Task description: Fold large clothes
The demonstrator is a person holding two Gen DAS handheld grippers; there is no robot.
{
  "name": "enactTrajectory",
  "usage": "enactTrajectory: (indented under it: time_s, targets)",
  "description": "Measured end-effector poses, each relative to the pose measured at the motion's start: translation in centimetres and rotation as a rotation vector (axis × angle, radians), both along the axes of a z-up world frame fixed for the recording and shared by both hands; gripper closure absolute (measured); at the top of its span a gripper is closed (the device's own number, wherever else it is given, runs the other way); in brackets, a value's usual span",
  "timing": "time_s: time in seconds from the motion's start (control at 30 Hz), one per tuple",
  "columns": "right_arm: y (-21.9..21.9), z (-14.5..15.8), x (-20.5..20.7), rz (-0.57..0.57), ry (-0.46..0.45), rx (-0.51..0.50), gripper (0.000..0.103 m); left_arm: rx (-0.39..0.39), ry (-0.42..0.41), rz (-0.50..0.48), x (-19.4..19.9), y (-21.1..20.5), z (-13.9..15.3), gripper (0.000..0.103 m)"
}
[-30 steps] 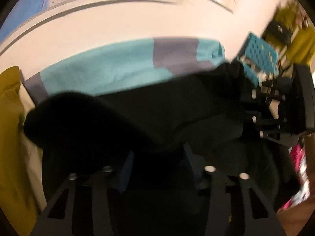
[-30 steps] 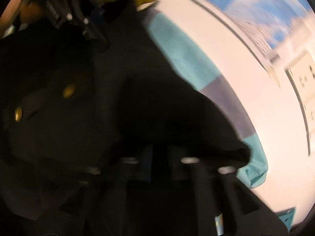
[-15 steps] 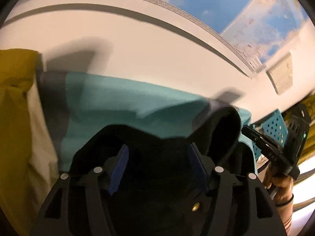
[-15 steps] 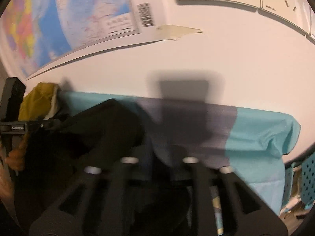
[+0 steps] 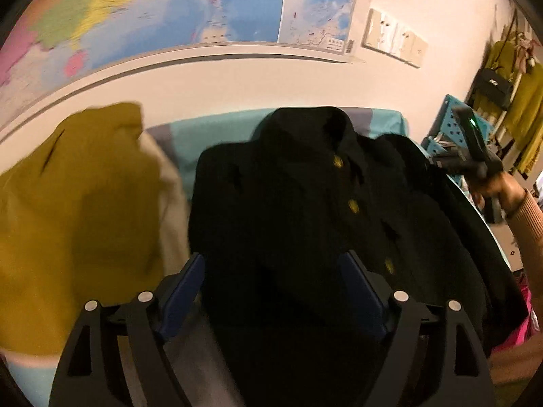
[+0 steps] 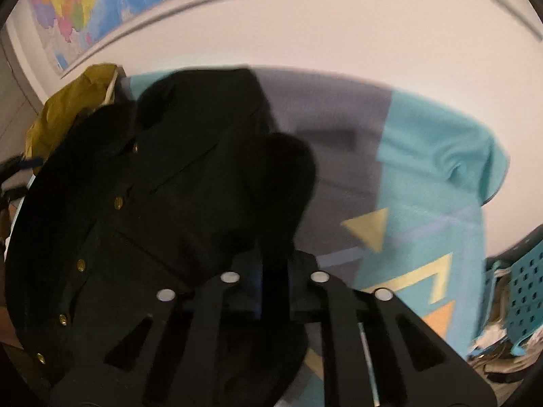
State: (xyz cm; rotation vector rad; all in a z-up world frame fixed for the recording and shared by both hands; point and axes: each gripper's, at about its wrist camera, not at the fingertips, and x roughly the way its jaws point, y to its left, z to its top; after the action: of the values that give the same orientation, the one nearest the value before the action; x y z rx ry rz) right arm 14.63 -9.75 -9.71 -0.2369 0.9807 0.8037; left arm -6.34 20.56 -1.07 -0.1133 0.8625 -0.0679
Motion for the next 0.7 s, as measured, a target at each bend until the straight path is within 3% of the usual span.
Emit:
enactTrajectory:
  time_s: [0.1,0.17,0.33,0.4,0.47,0.57,0.6,0.63,0.7]
  targets:
    - [-2.8,3.6,0.9,-0.094,-0.086,0.093,0.098,-0.054,0.003,0.01,-4.6,2.1,-0.6,0.023]
    - [-4.1,4.7,2.3,-0.147,-0.094,0.144,0.098,-0.098,0.03,0.012,-6.4,2.2,-1.5,0.023]
    - [-3.9,-0.5,4.5,-0.256,-0.049,0.001,0.095,-0.141,0.109,0.002,-8.6,0.7,-4.3,0.023]
    - [-4.2,-1.3,4.0,-0.284,-0.038,0.024,0.086,-0.194,0.105,-0.026,-9.7,0.4,-4.5,0.022]
    - [-4.9,-1.2,3.1,-0.295,0.002,0.086,0.065,-0.238,0.094,-0.052,-11.0,-0.1,-4.6,0.017]
    - [-5.8,-0.2,0.4,-0.261,-0.017,0.118,0.051,-0.275,0.094,-0.091,-12.6,-1.0,-5.1,0.017]
    - [-6.3,-0.1,-0.5,-0.243,-0.014,0.123,0.051,-0.29,0.099,-0.105,-13.0,-1.5,-5.4,0.017]
    - [-6.9,0.1,-1.8,-0.235,-0.027,0.125,0.048,-0.306,0.108,-0.114,-13.3,-1.9,-5.7,0.019]
    - [-8.0,0.6,-3.4,-0.215,-0.021,0.144,0.044,-0.329,0.12,-0.118,-14.1,-2.5,-6.3,0.043]
